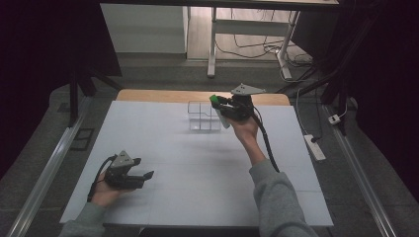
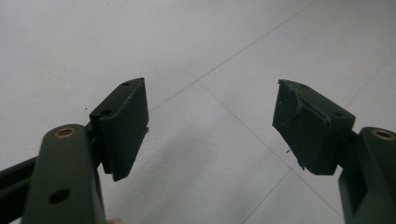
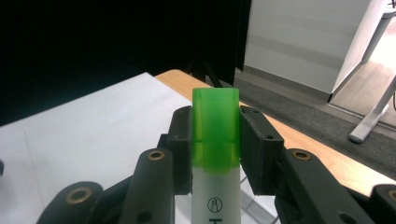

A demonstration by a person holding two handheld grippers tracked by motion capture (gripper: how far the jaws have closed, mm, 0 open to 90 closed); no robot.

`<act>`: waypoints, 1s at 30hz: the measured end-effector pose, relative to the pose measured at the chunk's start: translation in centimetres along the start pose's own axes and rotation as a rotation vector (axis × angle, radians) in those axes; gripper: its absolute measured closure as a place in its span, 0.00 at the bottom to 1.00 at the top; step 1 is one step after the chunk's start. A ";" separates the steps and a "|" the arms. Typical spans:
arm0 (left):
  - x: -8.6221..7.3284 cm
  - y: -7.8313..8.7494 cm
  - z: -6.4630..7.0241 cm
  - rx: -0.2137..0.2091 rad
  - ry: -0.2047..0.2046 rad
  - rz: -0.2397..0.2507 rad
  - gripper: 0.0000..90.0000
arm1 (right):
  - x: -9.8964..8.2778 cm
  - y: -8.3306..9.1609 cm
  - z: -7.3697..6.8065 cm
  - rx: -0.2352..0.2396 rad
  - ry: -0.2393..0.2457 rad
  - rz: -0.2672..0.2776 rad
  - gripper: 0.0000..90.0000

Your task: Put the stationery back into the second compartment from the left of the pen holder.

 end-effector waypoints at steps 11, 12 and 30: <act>-0.1 0.1 -0.3 -0.002 0.008 0.001 0.30 | 0.9 -2.2 0.6 -0.020 -0.015 0.004 0.74; -0.1 0.2 -0.3 -0.004 0.010 0.003 0.30 | 0.9 -2.2 0.6 -0.020 -0.015 0.004 0.74; -0.2 0.1 -0.5 -0.004 -0.014 -0.014 0.31 | 2.0 -5.6 1.8 -0.034 -0.039 0.043 0.74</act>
Point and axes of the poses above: each handheld gripper's, and its own axes: y roughly backward along the jaws, x roughly out of its top, z roughly to its right, the point moved 7 cm from there along -y, roughly forward along the jaws, and after that the axes turned 4 degrees about z, right-handed, at the moved point
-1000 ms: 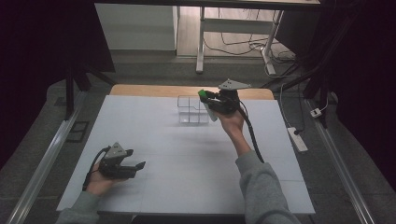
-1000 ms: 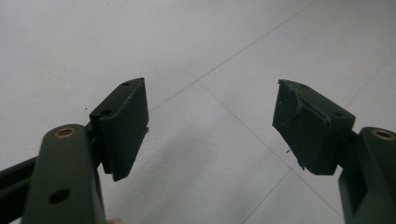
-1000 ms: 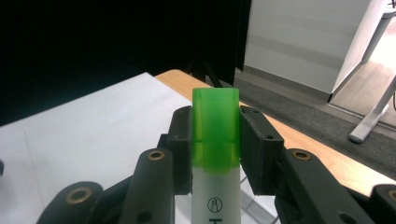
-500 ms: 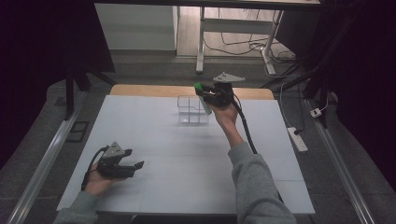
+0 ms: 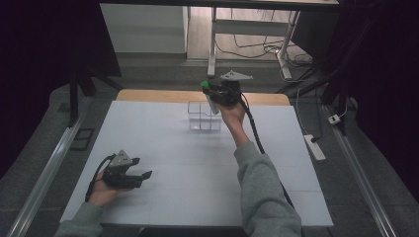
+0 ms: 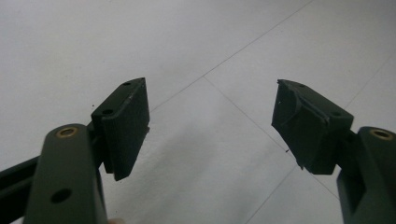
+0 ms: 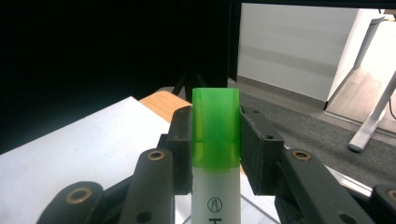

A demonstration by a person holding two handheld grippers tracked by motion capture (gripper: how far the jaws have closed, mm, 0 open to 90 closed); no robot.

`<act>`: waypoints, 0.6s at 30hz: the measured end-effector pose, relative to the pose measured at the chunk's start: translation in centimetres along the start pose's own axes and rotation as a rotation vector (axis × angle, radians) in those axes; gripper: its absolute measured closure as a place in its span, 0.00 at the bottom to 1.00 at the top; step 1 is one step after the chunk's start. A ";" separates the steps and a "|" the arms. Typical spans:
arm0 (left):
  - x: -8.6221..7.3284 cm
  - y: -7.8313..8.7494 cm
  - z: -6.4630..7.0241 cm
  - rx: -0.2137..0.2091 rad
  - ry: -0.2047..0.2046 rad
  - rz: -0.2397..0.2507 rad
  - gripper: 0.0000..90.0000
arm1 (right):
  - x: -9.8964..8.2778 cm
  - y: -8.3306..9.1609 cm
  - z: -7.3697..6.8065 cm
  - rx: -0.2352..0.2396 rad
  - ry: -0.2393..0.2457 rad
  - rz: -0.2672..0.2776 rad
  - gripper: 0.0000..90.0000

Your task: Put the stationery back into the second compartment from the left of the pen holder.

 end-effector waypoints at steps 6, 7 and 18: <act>-0.1 0.1 -0.2 0.001 0.004 0.000 0.31 | -0.7 -1.3 0.3 -0.001 -0.019 0.003 0.74; -0.1 0.1 -0.2 0.001 0.005 -0.002 0.31 | -0.9 -1.8 0.4 -0.003 -0.022 0.012 0.74; -0.2 0.2 -0.3 -0.002 0.008 0.003 0.31 | -0.7 -3.7 -0.1 0.001 -0.009 0.031 0.73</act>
Point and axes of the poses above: each handheld gripper's, and its own axes: y roughly backward along the jaws, x roughly out of its top, z roughly to its right, the point moved 7 cm from there along -y, roughly forward along the jaws, and after that the axes turned 4 degrees about z, right-handed, at the moved point
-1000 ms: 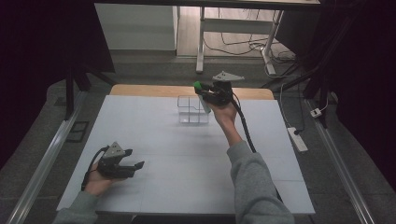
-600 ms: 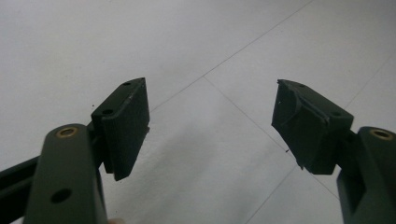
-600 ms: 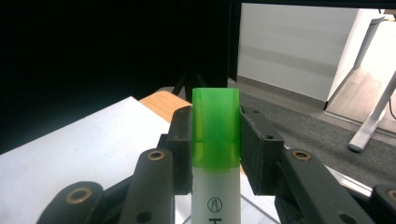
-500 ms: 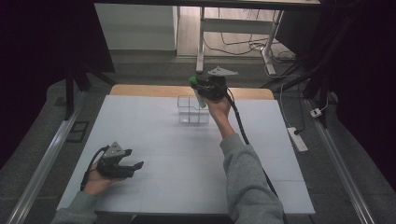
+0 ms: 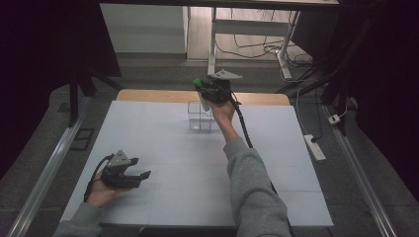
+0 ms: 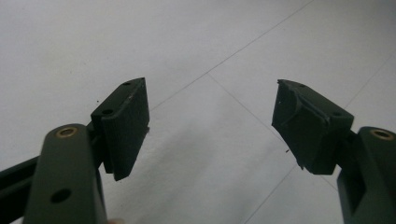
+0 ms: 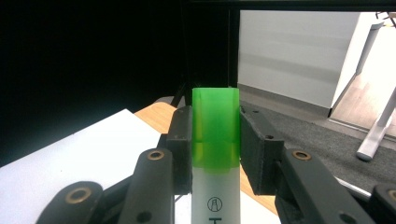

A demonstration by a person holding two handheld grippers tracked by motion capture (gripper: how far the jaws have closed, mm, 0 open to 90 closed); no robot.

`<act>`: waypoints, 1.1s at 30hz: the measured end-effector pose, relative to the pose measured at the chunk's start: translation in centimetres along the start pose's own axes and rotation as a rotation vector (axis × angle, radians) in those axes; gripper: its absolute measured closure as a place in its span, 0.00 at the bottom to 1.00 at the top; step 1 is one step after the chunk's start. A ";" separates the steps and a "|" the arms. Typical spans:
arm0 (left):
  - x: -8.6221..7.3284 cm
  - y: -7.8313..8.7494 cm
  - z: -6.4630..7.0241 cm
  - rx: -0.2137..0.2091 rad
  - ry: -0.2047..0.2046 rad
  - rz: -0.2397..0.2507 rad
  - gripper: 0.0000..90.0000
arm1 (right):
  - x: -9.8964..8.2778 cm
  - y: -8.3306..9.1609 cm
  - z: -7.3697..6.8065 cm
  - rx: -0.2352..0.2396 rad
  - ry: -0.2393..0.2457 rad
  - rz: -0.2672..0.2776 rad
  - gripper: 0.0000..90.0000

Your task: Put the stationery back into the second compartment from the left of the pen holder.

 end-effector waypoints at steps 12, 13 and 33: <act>-0.1 -0.1 0.1 0.004 -0.009 -0.010 0.30 | -0.3 1.7 0.3 -0.005 0.000 -0.058 0.61; -0.1 -0.1 0.1 0.006 -0.010 -0.011 0.30 | -0.3 2.1 0.3 -0.003 -0.001 -0.063 0.60; 0.0 -0.1 0.1 0.013 0.006 -0.004 0.30 | -5.9 14.7 0.9 0.029 0.035 -0.241 0.52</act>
Point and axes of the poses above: each handheld gripper's, and its own axes: y roughly backward along the jaws, x roughly out of its top, z roughly to its right, the point moved 7 cm from there along -y, roughly forward along the jaws, and after that the axes turned 4 degrees about z, right-handed, at the moved point
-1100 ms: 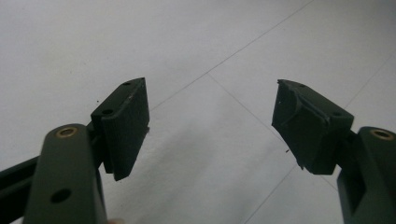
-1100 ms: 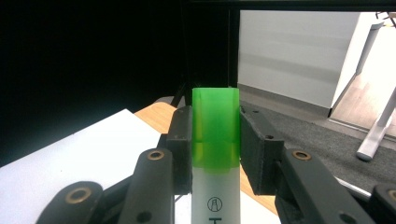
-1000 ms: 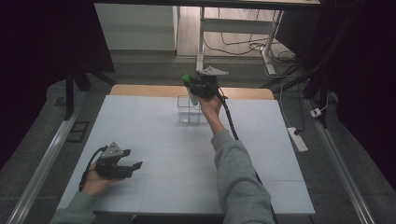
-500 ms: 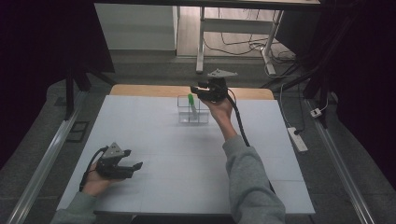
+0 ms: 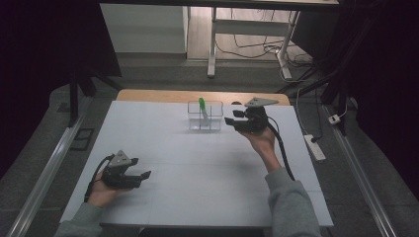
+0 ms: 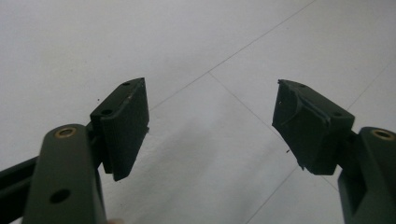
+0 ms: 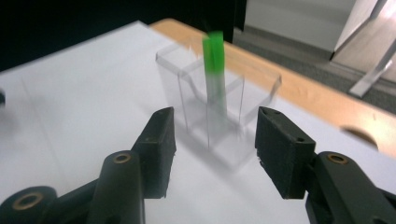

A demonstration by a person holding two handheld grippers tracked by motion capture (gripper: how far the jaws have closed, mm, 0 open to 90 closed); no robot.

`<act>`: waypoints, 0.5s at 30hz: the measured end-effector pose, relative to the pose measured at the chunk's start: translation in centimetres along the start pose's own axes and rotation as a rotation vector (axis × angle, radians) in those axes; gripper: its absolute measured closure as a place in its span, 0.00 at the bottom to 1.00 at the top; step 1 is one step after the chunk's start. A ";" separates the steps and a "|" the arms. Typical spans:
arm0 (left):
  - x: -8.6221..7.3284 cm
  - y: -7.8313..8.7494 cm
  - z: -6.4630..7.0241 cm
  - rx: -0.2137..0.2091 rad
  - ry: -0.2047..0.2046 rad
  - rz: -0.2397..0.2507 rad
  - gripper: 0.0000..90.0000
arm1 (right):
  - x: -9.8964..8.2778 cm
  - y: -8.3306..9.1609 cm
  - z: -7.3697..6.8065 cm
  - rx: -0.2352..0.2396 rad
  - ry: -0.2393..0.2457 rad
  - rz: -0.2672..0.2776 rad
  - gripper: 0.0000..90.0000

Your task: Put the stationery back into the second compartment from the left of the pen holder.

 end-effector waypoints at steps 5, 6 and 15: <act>0.0 -0.1 0.0 0.001 0.001 -0.004 0.30 | -3.0 2.3 -0.7 0.009 -0.008 -0.039 0.50; 0.0 0.0 0.0 0.000 0.002 -0.003 0.30 | -3.6 2.8 -0.9 0.009 -0.007 -0.049 0.49; 0.0 -0.1 0.0 0.001 0.003 -0.003 0.30 | -8.4 7.0 -1.7 0.009 -0.031 -0.092 0.44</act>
Point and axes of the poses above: each handheld gripper's, and its own axes: y roughly backward along the jaws, x roughly out of its top, z roughly to its right, the point moved 7 cm from there along -y, roughly forward along the jaws, and after that the axes turned 4 degrees about z, right-handed, at the moved point
